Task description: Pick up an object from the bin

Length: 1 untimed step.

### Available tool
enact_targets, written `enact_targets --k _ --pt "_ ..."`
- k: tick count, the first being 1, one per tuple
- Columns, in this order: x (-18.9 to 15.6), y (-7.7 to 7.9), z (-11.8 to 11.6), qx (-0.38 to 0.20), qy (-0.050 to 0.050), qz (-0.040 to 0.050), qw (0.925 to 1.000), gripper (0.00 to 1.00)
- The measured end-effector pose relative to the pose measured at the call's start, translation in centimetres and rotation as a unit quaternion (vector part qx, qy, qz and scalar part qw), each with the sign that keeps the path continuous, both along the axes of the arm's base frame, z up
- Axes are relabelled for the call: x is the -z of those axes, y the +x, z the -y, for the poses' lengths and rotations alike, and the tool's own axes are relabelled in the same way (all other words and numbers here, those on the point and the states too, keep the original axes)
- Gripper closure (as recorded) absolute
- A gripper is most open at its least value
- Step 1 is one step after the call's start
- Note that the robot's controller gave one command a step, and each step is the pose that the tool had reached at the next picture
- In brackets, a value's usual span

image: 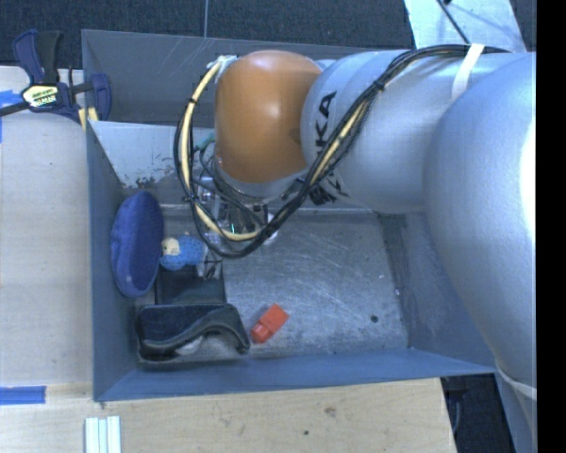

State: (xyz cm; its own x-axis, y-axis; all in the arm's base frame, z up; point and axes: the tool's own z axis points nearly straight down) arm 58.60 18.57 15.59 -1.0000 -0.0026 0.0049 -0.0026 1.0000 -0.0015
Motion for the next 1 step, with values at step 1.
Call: enact_targets --k 1 --pt "9.02 -0.17 0.6 -0.037 0.0 0.0017 0.9993 0.0"
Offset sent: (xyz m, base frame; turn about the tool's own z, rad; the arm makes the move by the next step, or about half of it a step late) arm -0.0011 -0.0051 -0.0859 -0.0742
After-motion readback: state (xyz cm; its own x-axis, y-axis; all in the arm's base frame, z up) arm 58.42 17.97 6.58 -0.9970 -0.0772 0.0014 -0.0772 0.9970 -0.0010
